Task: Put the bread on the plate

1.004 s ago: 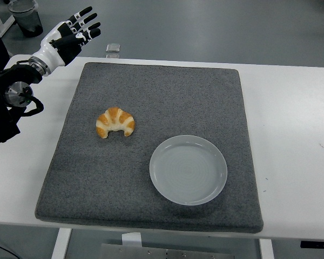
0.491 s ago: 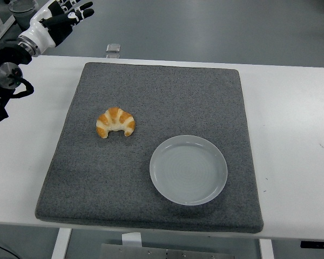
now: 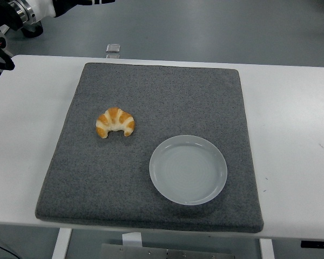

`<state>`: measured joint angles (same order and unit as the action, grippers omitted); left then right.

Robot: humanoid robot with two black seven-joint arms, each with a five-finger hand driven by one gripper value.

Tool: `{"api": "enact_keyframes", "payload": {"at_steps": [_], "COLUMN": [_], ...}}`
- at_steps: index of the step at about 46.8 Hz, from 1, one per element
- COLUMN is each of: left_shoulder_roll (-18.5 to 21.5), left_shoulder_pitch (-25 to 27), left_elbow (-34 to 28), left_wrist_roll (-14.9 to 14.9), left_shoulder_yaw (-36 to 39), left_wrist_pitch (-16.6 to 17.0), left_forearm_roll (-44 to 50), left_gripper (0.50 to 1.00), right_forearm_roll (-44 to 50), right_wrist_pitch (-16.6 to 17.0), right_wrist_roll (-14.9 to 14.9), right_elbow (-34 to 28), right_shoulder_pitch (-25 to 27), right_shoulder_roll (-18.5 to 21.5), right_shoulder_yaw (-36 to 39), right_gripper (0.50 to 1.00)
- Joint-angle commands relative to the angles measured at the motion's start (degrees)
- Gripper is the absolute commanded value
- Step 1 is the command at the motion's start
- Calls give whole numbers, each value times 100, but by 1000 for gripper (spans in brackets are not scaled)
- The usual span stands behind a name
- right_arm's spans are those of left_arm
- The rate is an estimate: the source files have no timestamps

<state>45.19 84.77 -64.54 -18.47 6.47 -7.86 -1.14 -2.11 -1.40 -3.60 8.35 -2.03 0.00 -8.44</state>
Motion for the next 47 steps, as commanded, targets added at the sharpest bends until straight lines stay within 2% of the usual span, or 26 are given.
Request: {"api": "enact_keyframes", "payload": {"at_steps": [1, 10, 19, 31, 41, 44, 47], "left_shoulder_roll": [113, 253, 341, 420, 420, 403, 377], "left_shoulder_pitch": [372, 1084, 1586, 1569, 1341, 1200, 1007], "left_elbow": [-313, -779, -1184, -1448, -1518, -1518, -1518], "left_wrist_roll": [1, 1, 1, 150, 124, 106, 106], "left_shoulder_yaw": [450, 1725, 2464, 2649, 2632, 2596, 2587], "left_wrist_pitch": [196, 329, 329, 337, 346, 425, 688], "left_forearm_roll": [-386, -1292, -2047, -3278, -3437, -3568, -3788], "left_gripper": [975, 975, 981, 988, 988, 988, 988], "right_forearm_roll": [0, 0, 0, 0, 0, 0, 0], "right_wrist_pitch": [9, 26, 26, 26, 26, 26, 26], "right_wrist_roll": [0, 0, 0, 0, 0, 0, 0], "right_elbow": [0, 0, 0, 0, 0, 0, 0], "right_shoulder_pitch": [0, 0, 0, 0, 0, 0, 0], "right_shoulder_roll": [0, 0, 0, 0, 0, 0, 0], "right_shoulder_yaw": [0, 0, 0, 0, 0, 0, 0], "right_gripper": [932, 930, 932, 930, 930, 930, 932]}}
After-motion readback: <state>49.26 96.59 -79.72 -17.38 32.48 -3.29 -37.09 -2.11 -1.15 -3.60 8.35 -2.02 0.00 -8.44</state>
